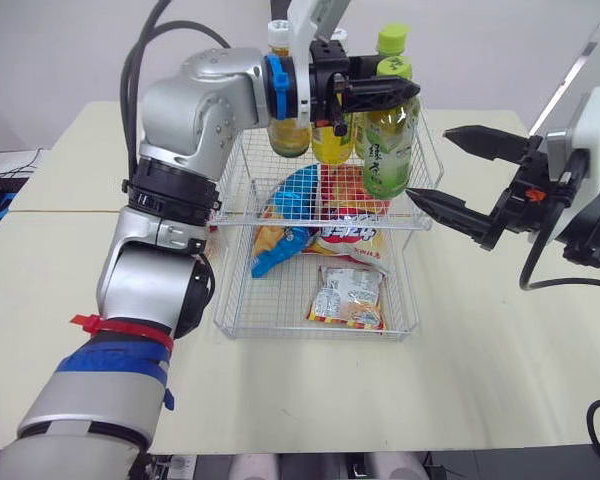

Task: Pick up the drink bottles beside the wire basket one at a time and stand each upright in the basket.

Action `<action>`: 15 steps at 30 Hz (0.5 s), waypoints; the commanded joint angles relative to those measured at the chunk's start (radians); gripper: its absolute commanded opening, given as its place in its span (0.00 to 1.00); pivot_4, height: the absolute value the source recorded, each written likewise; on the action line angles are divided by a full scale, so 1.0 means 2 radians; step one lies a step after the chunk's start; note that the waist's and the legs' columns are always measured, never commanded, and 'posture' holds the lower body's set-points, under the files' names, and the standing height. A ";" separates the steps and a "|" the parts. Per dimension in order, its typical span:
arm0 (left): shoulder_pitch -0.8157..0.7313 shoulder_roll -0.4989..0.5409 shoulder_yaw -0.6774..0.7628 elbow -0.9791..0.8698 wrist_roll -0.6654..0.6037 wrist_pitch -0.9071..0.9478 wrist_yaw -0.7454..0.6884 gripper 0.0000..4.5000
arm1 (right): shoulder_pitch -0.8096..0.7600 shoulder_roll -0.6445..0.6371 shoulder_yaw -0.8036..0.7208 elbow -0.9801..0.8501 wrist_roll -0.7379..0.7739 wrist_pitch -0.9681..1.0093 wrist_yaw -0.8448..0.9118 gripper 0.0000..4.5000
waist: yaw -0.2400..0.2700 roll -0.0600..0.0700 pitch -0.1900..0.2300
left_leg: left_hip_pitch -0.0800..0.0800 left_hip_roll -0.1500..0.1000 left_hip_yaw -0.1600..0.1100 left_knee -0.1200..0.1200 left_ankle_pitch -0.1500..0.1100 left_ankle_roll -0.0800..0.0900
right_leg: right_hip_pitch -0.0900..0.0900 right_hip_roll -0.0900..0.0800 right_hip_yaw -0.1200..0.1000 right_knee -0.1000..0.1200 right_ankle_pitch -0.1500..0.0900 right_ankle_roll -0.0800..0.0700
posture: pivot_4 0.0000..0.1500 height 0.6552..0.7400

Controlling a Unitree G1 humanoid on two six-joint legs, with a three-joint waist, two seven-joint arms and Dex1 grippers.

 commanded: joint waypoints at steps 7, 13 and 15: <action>-0.034 -0.011 0.032 0.026 0.019 -0.032 -0.026 0.84 | -0.005 -0.018 -0.017 -0.015 0.034 0.002 -0.029 1.00 | 0.000 0.000 0.000 | 0.000 0.000 0.000 0.000 0.000 0.000 | 0.000 0.000 0.000 0.000 0.000 0.000 | 1.00 1.00; -0.027 0.019 0.075 -0.023 -0.012 0.023 -0.023 0.99 | -0.017 -0.020 -0.007 -0.002 0.052 -0.007 -0.017 1.00 | -0.001 0.000 0.000 | 0.000 0.000 -0.001 0.000 0.000 0.000 | 0.000 0.000 0.000 0.000 0.000 0.000 | 1.00 1.00; -0.010 0.041 0.095 -0.053 -0.024 0.047 -0.015 0.99 | -0.027 -0.017 0.002 0.004 0.062 -0.007 -0.010 1.00 | -0.002 0.000 0.000 | 0.000 0.000 -0.001 0.000 0.000 0.000 | 0.000 0.000 0.000 0.000 0.000 0.000 | 1.00 1.00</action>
